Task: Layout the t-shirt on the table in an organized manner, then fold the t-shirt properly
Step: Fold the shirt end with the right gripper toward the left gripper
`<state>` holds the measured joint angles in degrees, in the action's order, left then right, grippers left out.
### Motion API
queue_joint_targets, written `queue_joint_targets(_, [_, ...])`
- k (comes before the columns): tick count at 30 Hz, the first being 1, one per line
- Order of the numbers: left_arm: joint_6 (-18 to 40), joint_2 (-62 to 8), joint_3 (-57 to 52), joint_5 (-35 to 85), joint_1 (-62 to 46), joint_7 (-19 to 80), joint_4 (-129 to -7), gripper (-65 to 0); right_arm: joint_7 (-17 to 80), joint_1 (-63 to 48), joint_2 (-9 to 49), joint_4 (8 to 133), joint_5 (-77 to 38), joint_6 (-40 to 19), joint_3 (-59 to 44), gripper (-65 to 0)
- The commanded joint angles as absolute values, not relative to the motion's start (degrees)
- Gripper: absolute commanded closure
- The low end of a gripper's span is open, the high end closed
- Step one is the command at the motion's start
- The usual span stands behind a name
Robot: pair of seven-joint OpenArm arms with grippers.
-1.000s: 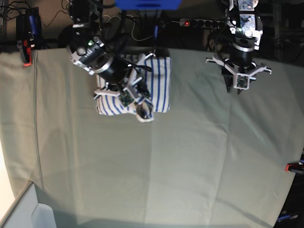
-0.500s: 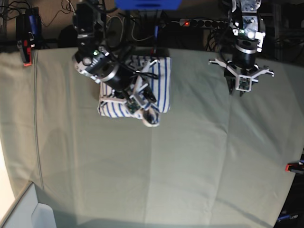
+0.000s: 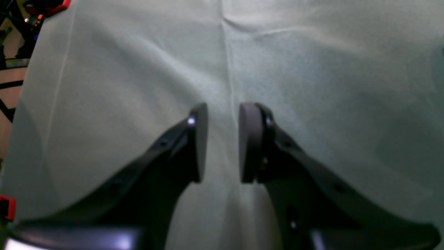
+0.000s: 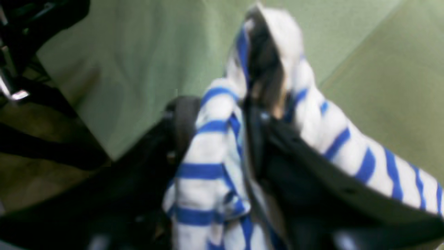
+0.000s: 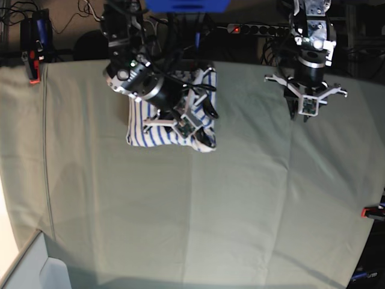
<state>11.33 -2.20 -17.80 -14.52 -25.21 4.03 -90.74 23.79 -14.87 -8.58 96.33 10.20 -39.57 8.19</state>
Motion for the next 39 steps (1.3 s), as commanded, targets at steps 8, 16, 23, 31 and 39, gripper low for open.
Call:
queue_joint_targets(8, [10.95, -2.33, -17.89, -14.20, -25.27, 2.77, -91.82, -15.3, 22.20, -18.07, -9.00, 105.71, 9.10, -39.52, 8.57, -36.6])
queue_joint_targets(16, [10.95, -2.42, -17.98, -14.20, -25.19, 2.77, -91.82, -15.3, 22.20, -22.20, -9.00, 115.82, 9.10, -39.43, 1.10, -22.8])
queue_joint_targets(23, [10.95, -2.24, -17.98, -14.20, -25.10, 2.77, -91.82, -15.3, 22.20, -24.13, -9.00, 113.45, 9.10, -39.52, -1.89, -7.1])
queue_joint_targets(31, [10.95, -2.07, -18.24, -14.11, -25.27, 2.86, -93.32, -15.3, 21.67, -22.64, -9.00, 103.34, 9.01, -39.43, 2.59, -5.6])
queue_joint_targets(39, [10.95, -2.42, -22.55, -6.99, -25.63, 3.47, -94.37, -15.3, 21.76, -18.77, -9.00, 94.29, 9.01, -39.34, 8.57, -5.6])
